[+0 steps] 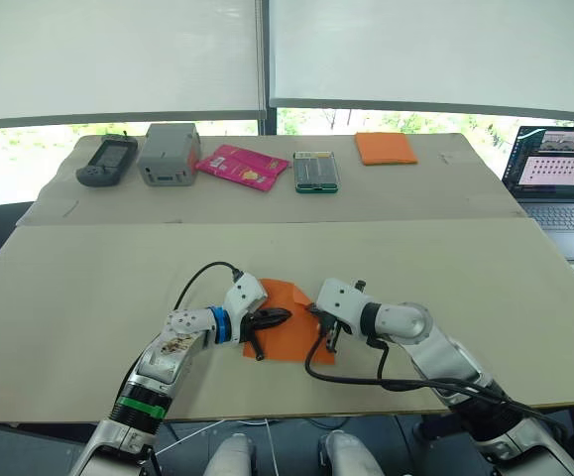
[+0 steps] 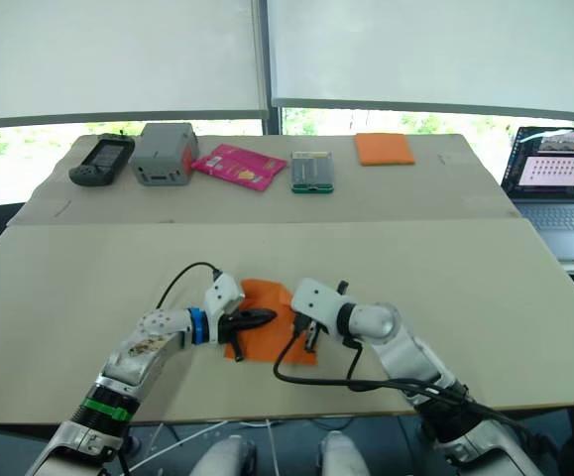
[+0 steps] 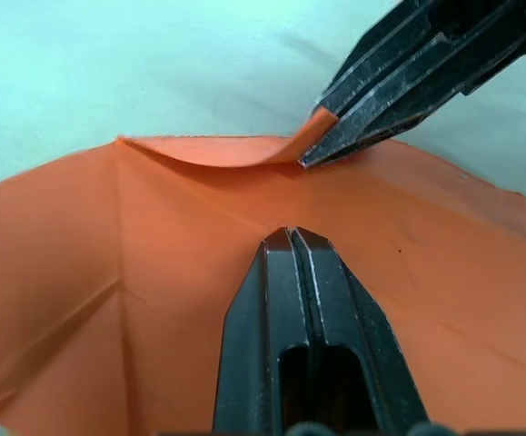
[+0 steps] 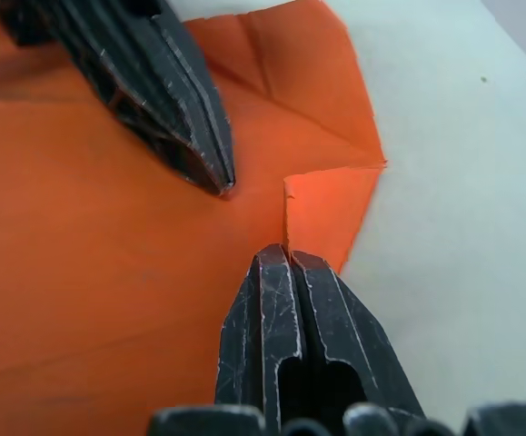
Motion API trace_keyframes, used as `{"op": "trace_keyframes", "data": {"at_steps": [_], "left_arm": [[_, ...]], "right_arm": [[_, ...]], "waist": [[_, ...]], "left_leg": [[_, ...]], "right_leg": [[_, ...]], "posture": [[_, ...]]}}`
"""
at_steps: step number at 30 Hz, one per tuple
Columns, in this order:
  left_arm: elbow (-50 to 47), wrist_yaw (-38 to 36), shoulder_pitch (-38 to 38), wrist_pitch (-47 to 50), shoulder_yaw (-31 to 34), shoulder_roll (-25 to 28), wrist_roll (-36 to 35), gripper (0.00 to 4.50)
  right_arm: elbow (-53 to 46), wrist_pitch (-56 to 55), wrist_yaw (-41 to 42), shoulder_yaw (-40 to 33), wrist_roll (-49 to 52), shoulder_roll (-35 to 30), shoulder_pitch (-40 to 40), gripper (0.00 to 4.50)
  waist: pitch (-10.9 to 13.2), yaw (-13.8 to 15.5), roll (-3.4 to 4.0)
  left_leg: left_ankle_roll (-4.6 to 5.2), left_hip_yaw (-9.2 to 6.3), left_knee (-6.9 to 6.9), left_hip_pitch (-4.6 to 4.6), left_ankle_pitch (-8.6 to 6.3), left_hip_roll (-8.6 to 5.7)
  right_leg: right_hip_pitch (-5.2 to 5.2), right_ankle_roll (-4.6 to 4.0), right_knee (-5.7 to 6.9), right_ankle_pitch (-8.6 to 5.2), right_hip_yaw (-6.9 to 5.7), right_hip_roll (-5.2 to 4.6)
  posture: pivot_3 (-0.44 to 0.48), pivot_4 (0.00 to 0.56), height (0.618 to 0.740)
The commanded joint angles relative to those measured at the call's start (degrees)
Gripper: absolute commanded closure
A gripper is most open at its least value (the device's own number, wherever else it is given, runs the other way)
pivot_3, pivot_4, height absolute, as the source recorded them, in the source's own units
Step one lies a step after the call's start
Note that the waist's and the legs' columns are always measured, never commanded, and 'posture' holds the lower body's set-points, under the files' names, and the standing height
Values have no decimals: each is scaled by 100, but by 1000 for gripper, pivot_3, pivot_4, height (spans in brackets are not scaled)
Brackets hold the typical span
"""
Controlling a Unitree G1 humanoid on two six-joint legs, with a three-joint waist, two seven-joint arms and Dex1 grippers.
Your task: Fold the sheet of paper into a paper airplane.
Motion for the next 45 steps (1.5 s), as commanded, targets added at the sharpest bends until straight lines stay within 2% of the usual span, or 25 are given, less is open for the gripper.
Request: {"op": "trace_keyframes", "data": {"at_steps": [1,4,11,14,17,23,29,33,36,37,41,45], "left_arm": [[18,222,-149,314,384,-184,-355,4500],[-20,405,-358,557,664,-421,-656,4500],[-89,378,-621,662,460,-632,-661,4500],[34,341,-654,623,204,-561,-416,4500],[414,644,-788,605,-243,-410,243,4500],[786,735,-955,496,-494,-567,550,4500],[884,656,-932,426,-452,-546,570,4500],[948,632,-916,377,-413,-514,572,4500],[971,610,-926,347,-433,-514,594,4500],[974,606,-927,335,-441,-510,603,4500],[1015,633,-923,294,-426,-514,616,4500],[987,794,-906,438,-293,-523,598,4500]], "right_arm": [[40,-284,70,94,-287,-74,28,4464],[132,-338,45,55,-409,-1,13,4464],[300,-154,-56,-142,-490,233,-17,4464],[269,-151,-52,-141,-562,239,-5,4464],[205,-76,-75,-227,-488,326,74,4464],[-54,17,5,-409,-310,391,231,4464],[-659,209,471,-748,20,28,309,2652],[-1018,1290,577,-1728,1153,283,324,1184],[-920,1525,552,-1978,1485,387,213,1184],[-841,1571,495,-1994,1516,436,154,1418],[-388,1517,196,-1759,1303,567,-3,2820],[193,2019,-443,-1680,1403,1324,0,4186]], "waist": [[0,2,0],[1,5,-1],[0,-9,-2],[0,-4,-2],[0,-2,-2],[-1,21,-3],[-1,22,-3],[-1,19,-3],[-2,18,-3],[-2,17,-3],[-2,10,-3],[-4,2,-4]], "left_leg": [[0,0,0,-1,0,0],[0,-2,3,-2,0,-1],[0,-1,3,1,0,-1],[0,-1,3,2,0,-2],[-1,-1,3,5,1,-2],[-1,-1,4,12,1,-5],[-1,-2,3,7,1,-7],[-1,-4,4,10,1,-7],[-1,-5,4,10,1,-6],[-1,-4,3,11,0,-6],[-1,-4,3,13,1,-6],[-1,-2,2,11,1,-6]], "right_leg": [[-1,0,0,0,0,0],[0,1,0,0,-1,0],[2,-1,2,2,0,0],[3,-2,3,2,0,0],[5,-1,3,2,1,1],[15,-1,1,1,1,-2],[13,0,0,1,1,-4],[13,1,2,0,0,-3],[16,0,1,1,0,-3],[16,0,2,1,1,-4],[14,0,4,1,1,-2],[13,-1,4,2,2,-3]], "posture": [[0,150,740],[0,150,740],[0,150,740],[0,150,740],[0,150,740],[0,150,740],[0,150,740],[0,150,740],[0,150,740],[0,150,740],[0,150,740],[0,150,740]]}}
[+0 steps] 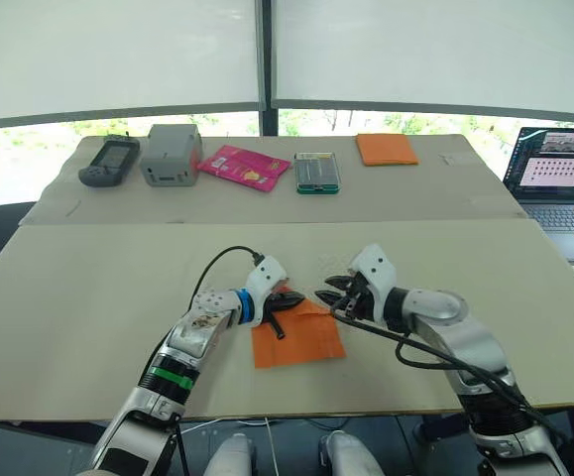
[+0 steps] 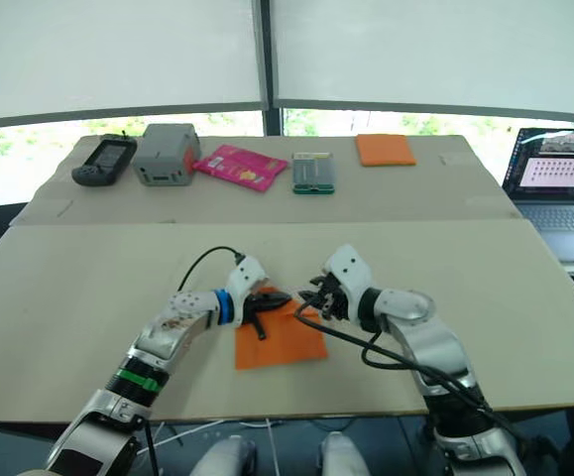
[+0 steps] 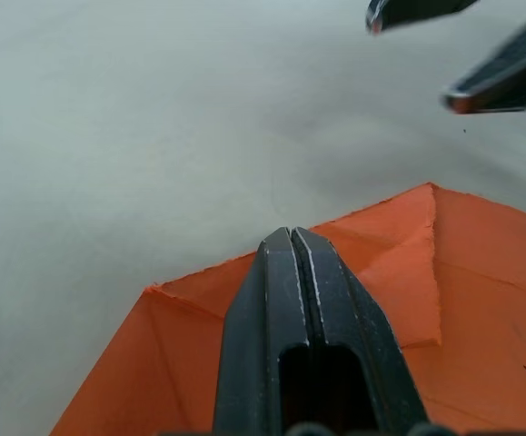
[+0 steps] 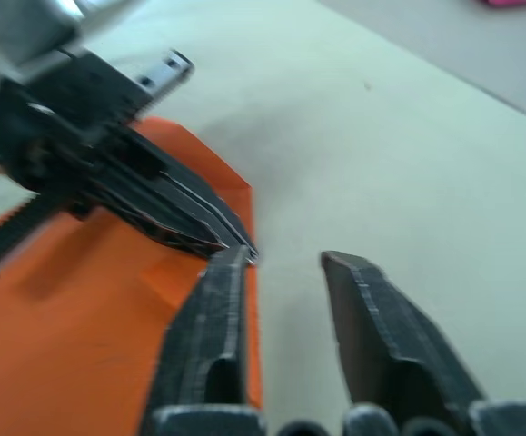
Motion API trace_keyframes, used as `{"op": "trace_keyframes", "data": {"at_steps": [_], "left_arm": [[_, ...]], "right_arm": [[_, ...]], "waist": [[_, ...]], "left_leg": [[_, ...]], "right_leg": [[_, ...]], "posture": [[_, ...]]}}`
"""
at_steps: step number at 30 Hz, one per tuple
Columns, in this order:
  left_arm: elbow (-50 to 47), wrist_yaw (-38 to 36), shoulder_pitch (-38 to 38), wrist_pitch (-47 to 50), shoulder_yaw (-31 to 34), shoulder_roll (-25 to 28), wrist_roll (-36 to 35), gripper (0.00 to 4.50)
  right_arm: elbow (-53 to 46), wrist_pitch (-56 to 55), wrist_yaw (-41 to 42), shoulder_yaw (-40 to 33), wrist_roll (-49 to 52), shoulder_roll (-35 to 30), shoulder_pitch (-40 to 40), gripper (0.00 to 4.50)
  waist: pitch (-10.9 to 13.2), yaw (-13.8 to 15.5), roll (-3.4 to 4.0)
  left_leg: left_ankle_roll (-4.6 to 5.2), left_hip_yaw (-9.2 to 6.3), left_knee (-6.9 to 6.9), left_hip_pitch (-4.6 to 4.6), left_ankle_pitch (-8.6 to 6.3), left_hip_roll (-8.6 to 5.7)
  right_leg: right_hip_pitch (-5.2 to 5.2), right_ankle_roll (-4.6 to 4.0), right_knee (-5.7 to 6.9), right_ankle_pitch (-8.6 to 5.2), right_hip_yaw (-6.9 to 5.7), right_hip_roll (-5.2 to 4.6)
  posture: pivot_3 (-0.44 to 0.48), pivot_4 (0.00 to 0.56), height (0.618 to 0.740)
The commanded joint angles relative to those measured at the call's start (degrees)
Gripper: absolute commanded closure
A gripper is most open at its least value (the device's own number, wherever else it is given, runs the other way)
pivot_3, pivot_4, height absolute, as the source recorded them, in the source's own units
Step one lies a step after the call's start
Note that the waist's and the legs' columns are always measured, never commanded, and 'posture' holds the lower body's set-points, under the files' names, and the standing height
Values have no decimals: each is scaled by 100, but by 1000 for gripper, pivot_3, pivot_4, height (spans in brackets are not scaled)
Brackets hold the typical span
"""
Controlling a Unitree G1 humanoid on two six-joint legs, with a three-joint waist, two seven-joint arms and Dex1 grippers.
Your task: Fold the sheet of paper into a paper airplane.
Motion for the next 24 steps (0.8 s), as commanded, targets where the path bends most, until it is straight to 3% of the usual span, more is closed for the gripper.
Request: {"op": "trace_keyframes", "data": {"at_steps": [1,5,13,24], "left_arm": [[133,206,74,266,74,24,93,4500],[111,303,85,320,81,54,169,4500],[160,310,53,273,84,31,149,4500],[199,280,67,257,50,-7,141,4500]], "right_arm": [[312,321,-465,-25,188,594,6,4474],[324,359,-583,135,159,804,197,4474],[416,648,-1096,90,-128,510,536,4474],[-825,849,-907,-444,503,-56,1863,4474]], "waist": [[-1,-15,1],[-3,-11,2],[-27,-9,7],[-34,29,5]], "left_leg": [[0,0,-1,2,0,1],[0,0,0,2,0,2],[0,0,-1,13,0,1],[-2,-8,-15,63,-2,-1]], "right_leg": [[1,0,1,0,0,2],[-1,-12,5,7,2,2],[9,1,4,-1,2,1],[81,8,-28,-10,-9,-4]], "posture": [[0,150,740],[0,150,740],[0,150,740],[0,150,740]]}}
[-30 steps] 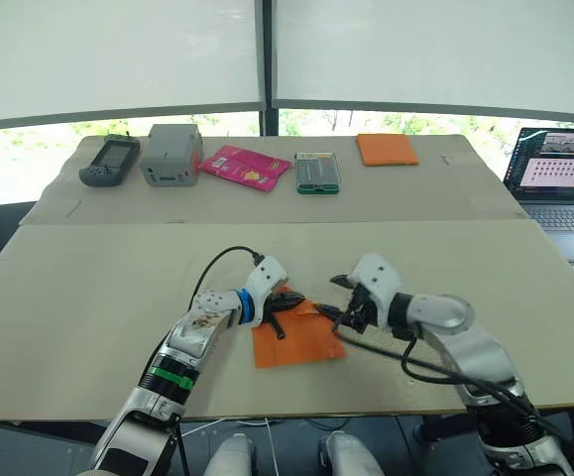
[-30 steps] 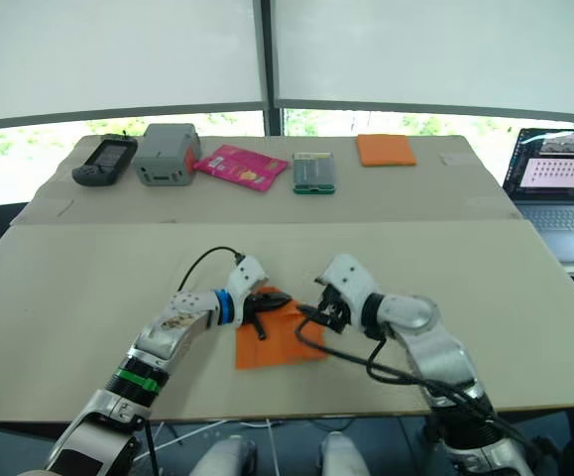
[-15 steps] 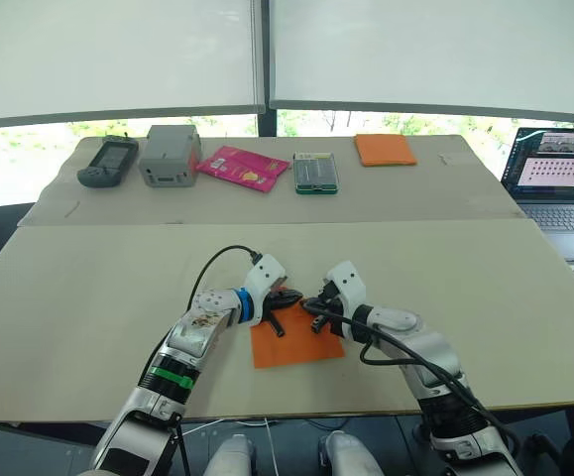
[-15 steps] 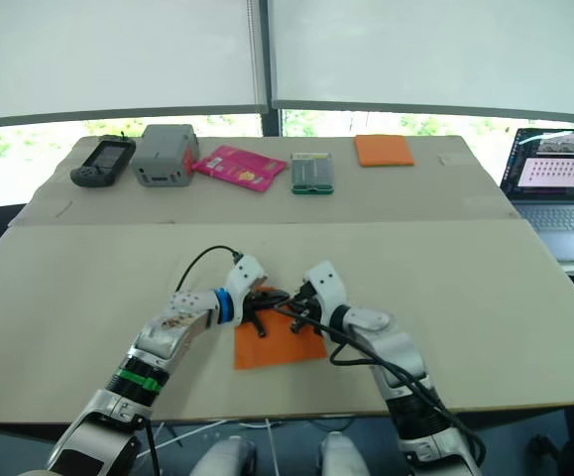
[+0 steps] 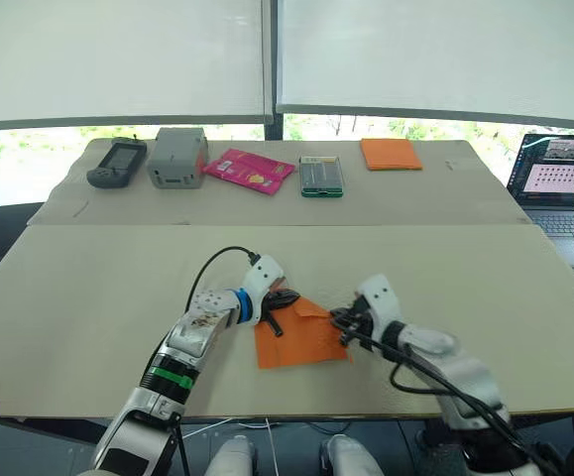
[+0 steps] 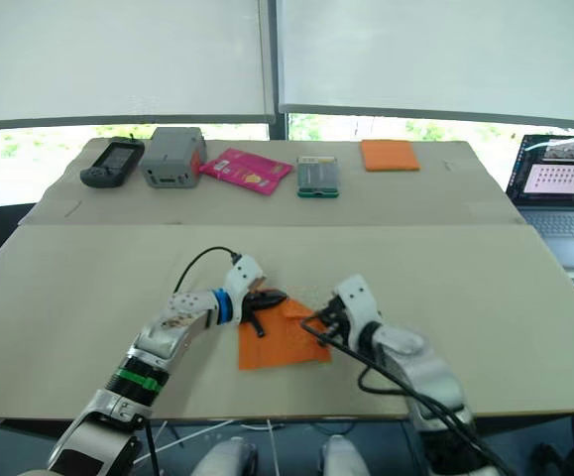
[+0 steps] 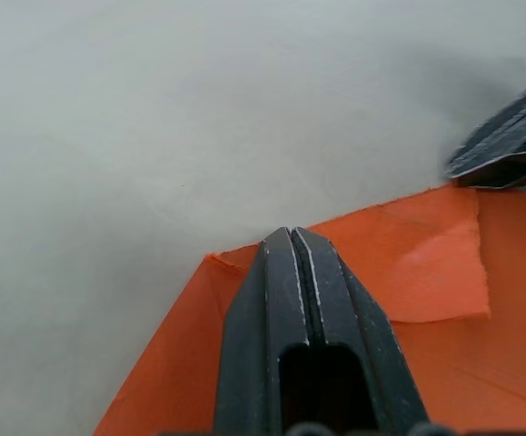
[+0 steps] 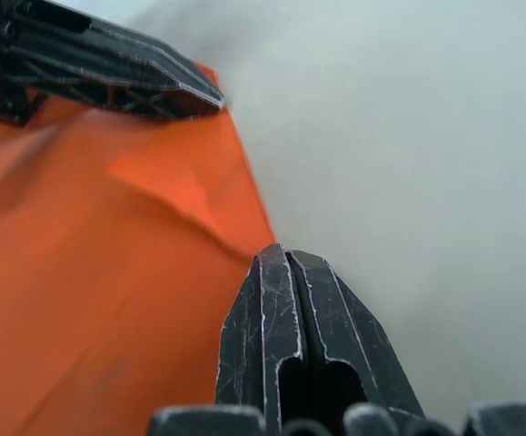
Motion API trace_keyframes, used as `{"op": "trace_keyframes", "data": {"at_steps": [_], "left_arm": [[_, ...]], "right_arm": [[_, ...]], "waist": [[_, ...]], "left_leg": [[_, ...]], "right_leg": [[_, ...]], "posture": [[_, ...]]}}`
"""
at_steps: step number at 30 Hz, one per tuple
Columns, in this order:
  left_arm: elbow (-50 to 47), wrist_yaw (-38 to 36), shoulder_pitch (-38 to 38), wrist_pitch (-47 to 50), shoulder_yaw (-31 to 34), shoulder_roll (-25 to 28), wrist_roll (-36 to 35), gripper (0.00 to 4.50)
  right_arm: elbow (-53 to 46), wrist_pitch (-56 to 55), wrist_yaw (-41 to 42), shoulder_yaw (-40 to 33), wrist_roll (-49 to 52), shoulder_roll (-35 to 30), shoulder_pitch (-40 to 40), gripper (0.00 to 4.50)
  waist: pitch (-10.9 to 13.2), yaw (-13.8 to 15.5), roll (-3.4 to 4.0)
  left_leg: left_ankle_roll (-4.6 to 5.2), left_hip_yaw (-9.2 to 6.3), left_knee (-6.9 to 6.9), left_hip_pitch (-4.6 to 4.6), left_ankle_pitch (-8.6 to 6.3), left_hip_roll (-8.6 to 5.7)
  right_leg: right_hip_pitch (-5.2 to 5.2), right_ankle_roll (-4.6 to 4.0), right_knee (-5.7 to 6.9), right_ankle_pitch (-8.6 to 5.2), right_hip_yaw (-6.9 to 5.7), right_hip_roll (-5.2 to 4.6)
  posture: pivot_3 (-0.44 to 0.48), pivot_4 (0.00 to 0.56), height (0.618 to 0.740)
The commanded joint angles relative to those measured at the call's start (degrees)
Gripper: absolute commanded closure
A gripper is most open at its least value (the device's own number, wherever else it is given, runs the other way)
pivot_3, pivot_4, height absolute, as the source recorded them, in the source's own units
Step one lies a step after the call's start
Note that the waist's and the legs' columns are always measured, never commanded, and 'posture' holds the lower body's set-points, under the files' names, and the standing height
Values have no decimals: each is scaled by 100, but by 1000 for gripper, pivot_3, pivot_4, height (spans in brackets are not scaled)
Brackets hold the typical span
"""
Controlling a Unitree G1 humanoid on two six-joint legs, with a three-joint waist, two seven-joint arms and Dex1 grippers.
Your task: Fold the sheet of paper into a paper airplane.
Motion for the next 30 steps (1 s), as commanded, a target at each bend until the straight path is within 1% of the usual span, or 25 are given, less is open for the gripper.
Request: {"op": "trace_keyframes", "data": {"at_steps": [1,4,6,10,12,15,19,23,26,30], "left_arm": [[146,19,56,95,-27,8,76,4500],[191,-48,-5,33,-46,-24,68,4500],[214,-71,-30,18,-51,-33,76,4500],[259,-99,-61,0,-54,-43,96,4500],[281,-102,-88,-5,-63,-62,110,4500],[307,-80,-200,33,-96,-129,139,4500],[307,-165,-421,155,-105,-258,54,4500],[387,-117,-544,201,-208,-307,167,4500],[566,117,-604,296,-191,-259,343,4500],[831,420,-592,312,-78,51,596,4500]], "right_arm": [[11,256,-47,-60,85,-107,279,4474],[-145,-299,-87,-352,249,72,-269,4474],[-168,-382,-99,-335,274,129,-558,4474],[77,-234,-88,191,109,194,-938,4474],[401,-142,-122,540,-36,265,-1075,4474],[640,-287,-48,949,-238,205,-1084,4474],[742,-281,-153,979,-298,210,-1012,4474],[905,-167,-192,981,-371,142,-1047,4474],[951,-128,-190,988,-351,137,-1066,4474],[953,-9,-240,992,-352,132,-1057,4474]], "waist": [[0,-4,0],[2,-14,-1],[4,-26,1],[4,-31,2],[4,-24,2],[5,-17,1],[6,-17,1],[6,-30,0],[6,-28,0],[5,-36,0]], "left_leg": [[-1,0,0,2,0,1],[-1,-2,0,0,-1,1],[-2,-1,0,-3,-1,0],[-1,-7,-5,-3,0,2],[-1,-9,-11,-4,-1,2],[-1,-8,-11,-9,0,-2],[-1,-10,-7,-8,0,-11],[-1,-12,-10,-9,-1,-8],[-1,-13,-10,-8,0,-9],[-1,-13,-10,-2,0,-8]], "right_leg": [[2,-2,0,-2,-2,0],[1,-7,-1,-5,-5,0],[-3,-2,-2,-2,-5,0],[-5,-2,-1,-2,-9,3],[-5,-6,-1,-5,-13,3],[-7,-5,-2,-6,-13,-1],[-4,-3,-4,-5,-10,-7],[-7,-1,-4,-7,-11,-4],[-6,-1,-3,-7,-11,-3],[-2,-1,-3,-7,-11,-3]], "posture": [[0,150,740],[0,150,740],[0,150,740],[0,150,740],[0,150,740],[0,150,740],[0,150,740],[0,150,740],[0,150,740],[0,150,740]]}}
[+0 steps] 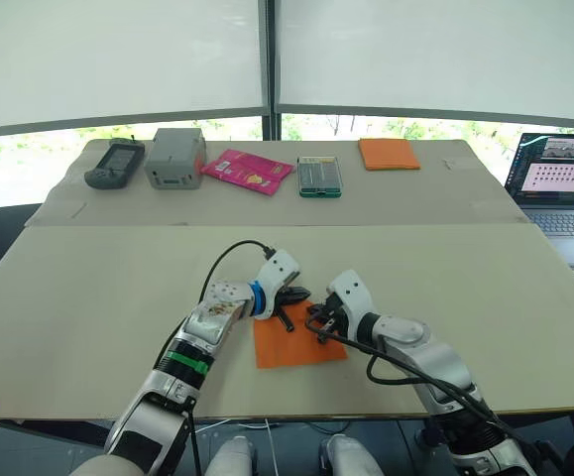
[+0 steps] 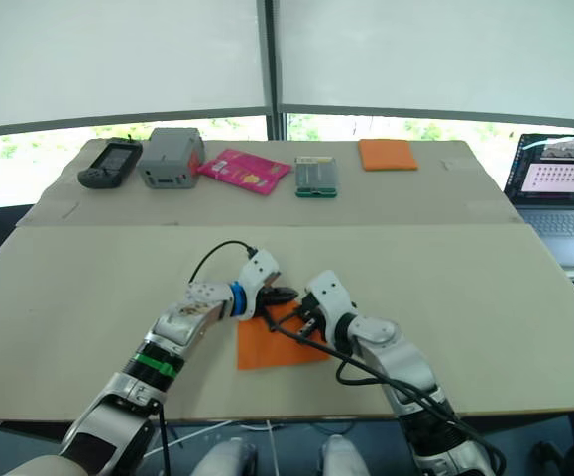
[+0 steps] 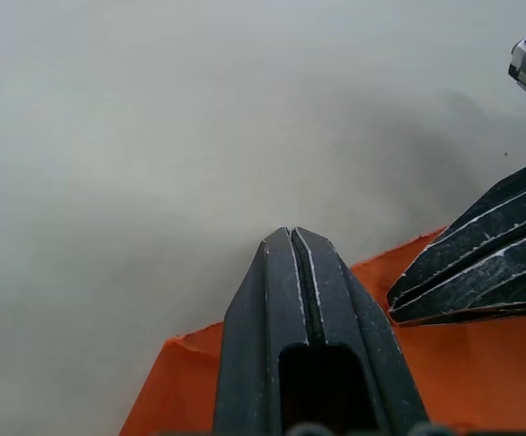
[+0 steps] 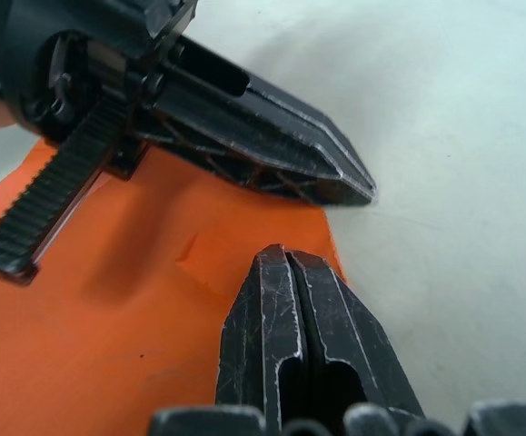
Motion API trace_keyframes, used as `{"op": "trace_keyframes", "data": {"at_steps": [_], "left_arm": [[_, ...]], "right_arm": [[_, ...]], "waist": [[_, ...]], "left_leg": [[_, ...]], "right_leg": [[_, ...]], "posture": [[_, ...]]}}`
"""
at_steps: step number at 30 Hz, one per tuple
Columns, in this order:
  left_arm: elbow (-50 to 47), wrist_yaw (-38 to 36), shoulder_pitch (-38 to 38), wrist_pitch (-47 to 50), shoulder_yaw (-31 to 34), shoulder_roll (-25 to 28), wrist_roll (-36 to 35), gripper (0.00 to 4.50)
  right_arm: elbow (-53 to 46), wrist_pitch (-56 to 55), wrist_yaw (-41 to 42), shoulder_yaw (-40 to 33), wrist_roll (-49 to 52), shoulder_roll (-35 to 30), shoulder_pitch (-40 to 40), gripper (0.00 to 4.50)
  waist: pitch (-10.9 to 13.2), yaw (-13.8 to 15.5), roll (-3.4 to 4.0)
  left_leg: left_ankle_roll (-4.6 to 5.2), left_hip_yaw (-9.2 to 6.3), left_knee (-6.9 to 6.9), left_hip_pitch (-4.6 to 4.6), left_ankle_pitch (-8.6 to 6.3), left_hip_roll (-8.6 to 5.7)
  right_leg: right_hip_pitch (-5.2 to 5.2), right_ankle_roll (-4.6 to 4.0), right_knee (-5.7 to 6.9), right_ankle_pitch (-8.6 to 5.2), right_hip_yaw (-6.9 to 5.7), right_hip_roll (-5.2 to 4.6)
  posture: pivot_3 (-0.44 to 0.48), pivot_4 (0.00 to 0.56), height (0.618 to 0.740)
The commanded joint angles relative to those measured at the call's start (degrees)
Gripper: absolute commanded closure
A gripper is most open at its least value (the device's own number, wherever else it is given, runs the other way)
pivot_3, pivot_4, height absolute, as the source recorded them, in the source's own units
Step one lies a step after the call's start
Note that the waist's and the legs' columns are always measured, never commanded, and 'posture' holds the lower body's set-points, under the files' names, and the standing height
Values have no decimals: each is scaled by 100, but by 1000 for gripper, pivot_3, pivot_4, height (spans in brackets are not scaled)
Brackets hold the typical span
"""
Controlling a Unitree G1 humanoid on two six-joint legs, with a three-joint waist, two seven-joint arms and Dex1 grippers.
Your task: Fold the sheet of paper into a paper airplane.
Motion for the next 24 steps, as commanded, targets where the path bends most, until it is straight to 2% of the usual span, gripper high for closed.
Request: {"op": "trace_keyframes", "data": {"at_steps": [1,6,9,11,14,17,19,23,24], "left_arm": [[490,467,-2,41,251,436,362,4500],[631,622,38,-80,724,911,170,4500],[224,559,178,147,1434,868,-498,4500],[-397,483,312,876,2230,711,-1463,4500],[-1101,379,673,1599,2477,866,-1905,4500],[-1683,574,1051,2210,2647,983,-2159,3748],[-2061,767,1261,2748,2898,926,-2485,3083],[-2631,984,1602,3258,2877,847,-2763,1740],[-2741,1039,1668,3373,2849,803,-2828,1740]], "right_arm": [[168,278,-102,30,-131,-68,80,4474],[197,307,-107,71,-117,-49,53,4474],[261,268,-44,168,-148,-76,5,4474],[310,220,17,254,-181,-121,-32,4474],[372,183,82,308,-182,-141,-72,4474],[463,151,153,371,-199,-131,-152,4500],[519,128,192,411,-221,-105,-197,4500],[565,121,255,447,-249,-51,-236,4500],[570,117,262,455,-255,-40,-240,4500]], "waist": [[0,-23,0],[-1,-154,0],[-1,-166,0],[1,-163,-3],[6,-164,-12],[6,-169,-12],[6,-177,-12],[7,-170,-13],[7,-170,-13]], "left_leg": [[0,-1,0,2,0,1],[0,2,-5,16,0,26],[0,2,-8,16,0,32],[-1,2,-8,9,-1,34],[-1,3,-8,1,0,45],[-1,5,-8,4,-1,44],[-4,7,-8,7,-2,49],[-6,5,-8,6,-3,53],[-6,5,-8,6,-3,53]], "right_leg": [[1,0,0,0,0,1],[1,-2,7,0,-1,19],[0,-4,7,-2,-2,23],[-4,-5,6,-1,-2,21],[-13,-5,6,0,-2,19],[-12,-6,6,-1,-1,21],[-11,-6,6,-1,0,23],[-13,-7,6,-2,-1,29],[-13,-8,6,-2,-1,29]], "posture": [[0,150,740],[0,150,740],[0,150,740],[0,150,740],[0,150,740],[0,150,740],[0,150,740],[0,150,740],[0,150,740]]}}
